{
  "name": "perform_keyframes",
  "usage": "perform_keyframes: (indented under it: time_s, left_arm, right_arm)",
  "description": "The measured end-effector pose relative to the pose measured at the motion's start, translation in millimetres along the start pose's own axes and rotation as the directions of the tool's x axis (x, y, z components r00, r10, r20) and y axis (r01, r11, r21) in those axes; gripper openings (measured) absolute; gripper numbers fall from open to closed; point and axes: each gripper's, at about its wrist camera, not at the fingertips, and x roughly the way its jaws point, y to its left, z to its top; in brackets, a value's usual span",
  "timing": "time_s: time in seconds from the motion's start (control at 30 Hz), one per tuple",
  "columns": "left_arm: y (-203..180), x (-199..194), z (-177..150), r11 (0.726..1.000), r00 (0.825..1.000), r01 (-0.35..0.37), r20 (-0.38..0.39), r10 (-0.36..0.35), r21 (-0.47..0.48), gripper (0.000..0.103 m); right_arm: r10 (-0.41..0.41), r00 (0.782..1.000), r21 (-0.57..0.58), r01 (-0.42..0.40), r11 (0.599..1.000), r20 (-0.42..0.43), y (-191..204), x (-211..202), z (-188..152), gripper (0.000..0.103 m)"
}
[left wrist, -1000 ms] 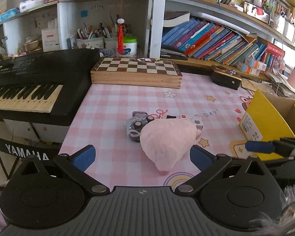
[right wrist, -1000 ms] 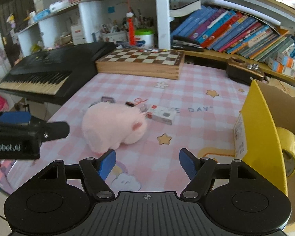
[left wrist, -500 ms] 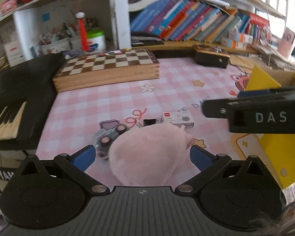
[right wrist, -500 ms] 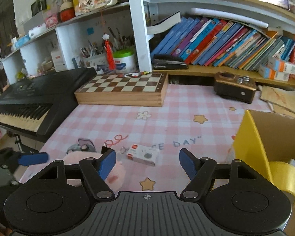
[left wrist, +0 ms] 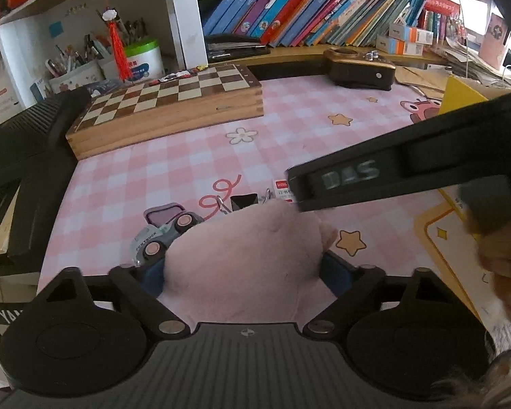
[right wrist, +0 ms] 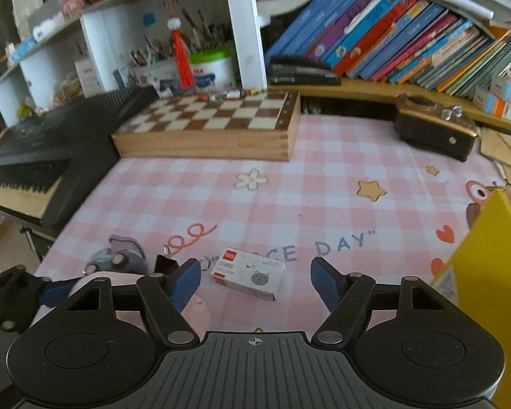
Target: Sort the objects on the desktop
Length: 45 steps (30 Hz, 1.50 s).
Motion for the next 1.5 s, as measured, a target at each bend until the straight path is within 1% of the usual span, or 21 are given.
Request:
perform_keyframes:
  time_s: [0.07, 0.17, 0.3, 0.4, 0.53, 0.57, 0.67, 0.87, 0.97, 1.1, 1.3, 1.5]
  left_arm:
    - [4, -6, -2, 1.0, 1.0, 0.012, -0.008, -0.012, -0.015, 0.081]
    - [12, -20, -10, 0.999, 1.0, 0.015, -0.021, -0.016, -0.049, 0.079]
    - [29, -45, -30, 0.991, 1.0, 0.002, -0.028, -0.006, -0.137, 0.08]
    - [42, -57, -42, 0.977, 0.998, -0.026, -0.056, 0.014, -0.214, 0.08]
    - [52, -64, -46, 0.963, 0.997, -0.054, -0.067, 0.037, -0.263, 0.08]
    - [54, -65, -45, 0.962, 0.997, -0.055, -0.065, 0.039, -0.267, 0.08]
    - [55, -69, -43, 0.962, 0.998, -0.052, -0.045, 0.041, -0.267, 0.08]
    - [53, -75, -38, 0.965, 1.0, -0.024, -0.01, 0.022, -0.262, 0.08]
    - [53, -78, -35, 0.965, 1.0, -0.006, 0.005, 0.008, -0.262, 0.08]
    - [52, -84, -35, 0.966, 1.0, 0.008, 0.03, 0.0, -0.26, 0.08]
    - [53, -98, -37, 0.961, 0.998, 0.029, 0.069, -0.011, -0.276, 0.08]
    - [53, -112, -39, 0.958, 0.994, 0.063, 0.104, -0.035, -0.28, 0.08]
  right_arm:
    - [-0.004, 1.0, -0.008, 0.004, 1.0, -0.014, 2, 8, 1, 0.073]
    - [-0.019, 0.999, -0.008, 0.019, 1.0, -0.033, 3, 18, 2, 0.073]
    - [-0.038, 0.998, 0.001, 0.038, 0.999, -0.05, 3, 29, 0, 0.073]
    - [-0.036, 0.998, 0.005, 0.036, 0.999, -0.043, 5, 34, -1, 0.072]
    - [-0.035, 0.998, -0.02, 0.034, 0.999, -0.046, 13, 42, -3, 0.072]
    - [-0.042, 0.999, -0.031, 0.041, 0.999, -0.033, 15, 42, -5, 0.071]
    - [-0.057, 0.998, -0.067, 0.056, 0.996, -0.011, 18, 39, -10, 0.06]
    - [-0.057, 0.998, -0.051, 0.057, 0.997, 0.002, 6, 25, -15, 0.06]
    - [-0.052, 0.998, -0.061, 0.053, 0.997, 0.021, 6, 13, -17, 0.06]
    - [-0.034, 0.999, -0.062, 0.036, 0.997, 0.025, 7, 0, -20, 0.06]
    - [-0.006, 0.999, -0.075, 0.009, 0.997, 0.04, 12, -31, -28, 0.06]
    - [0.017, 0.998, -0.065, -0.012, 0.998, 0.065, 15, -64, -31, 0.06]
